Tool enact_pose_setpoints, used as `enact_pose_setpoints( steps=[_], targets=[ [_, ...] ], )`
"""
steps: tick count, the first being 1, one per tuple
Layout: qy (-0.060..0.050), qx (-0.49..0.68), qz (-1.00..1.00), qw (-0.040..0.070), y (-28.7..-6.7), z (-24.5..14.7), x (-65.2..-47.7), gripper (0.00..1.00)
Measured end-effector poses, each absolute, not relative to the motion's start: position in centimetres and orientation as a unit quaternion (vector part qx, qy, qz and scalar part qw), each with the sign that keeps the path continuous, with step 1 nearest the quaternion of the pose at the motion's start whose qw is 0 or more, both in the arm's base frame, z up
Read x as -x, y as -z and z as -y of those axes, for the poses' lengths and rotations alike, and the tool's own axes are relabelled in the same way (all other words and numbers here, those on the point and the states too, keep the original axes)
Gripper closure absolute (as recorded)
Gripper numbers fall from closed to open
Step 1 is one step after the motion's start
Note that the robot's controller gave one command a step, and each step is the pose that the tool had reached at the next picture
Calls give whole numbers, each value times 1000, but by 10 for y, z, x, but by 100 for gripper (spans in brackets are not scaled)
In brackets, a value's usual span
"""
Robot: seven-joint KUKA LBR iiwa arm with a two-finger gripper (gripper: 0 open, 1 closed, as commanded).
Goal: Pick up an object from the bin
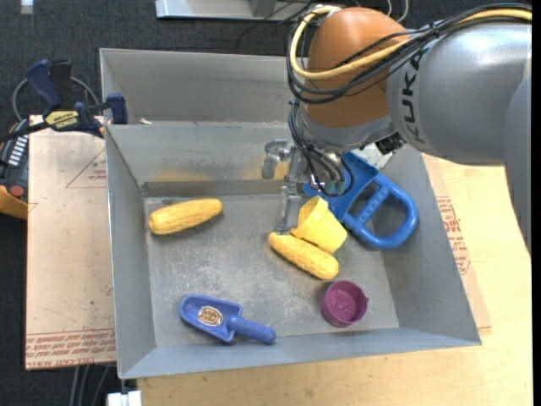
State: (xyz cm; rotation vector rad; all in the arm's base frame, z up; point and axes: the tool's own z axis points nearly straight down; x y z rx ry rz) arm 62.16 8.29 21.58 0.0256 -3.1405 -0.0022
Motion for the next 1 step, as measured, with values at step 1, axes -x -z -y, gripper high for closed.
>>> enact_pose_setpoints(
  steps=[1],
  targets=[
    [1, -9, 1000, -5, -162, -72, -653, 0]
  ],
)
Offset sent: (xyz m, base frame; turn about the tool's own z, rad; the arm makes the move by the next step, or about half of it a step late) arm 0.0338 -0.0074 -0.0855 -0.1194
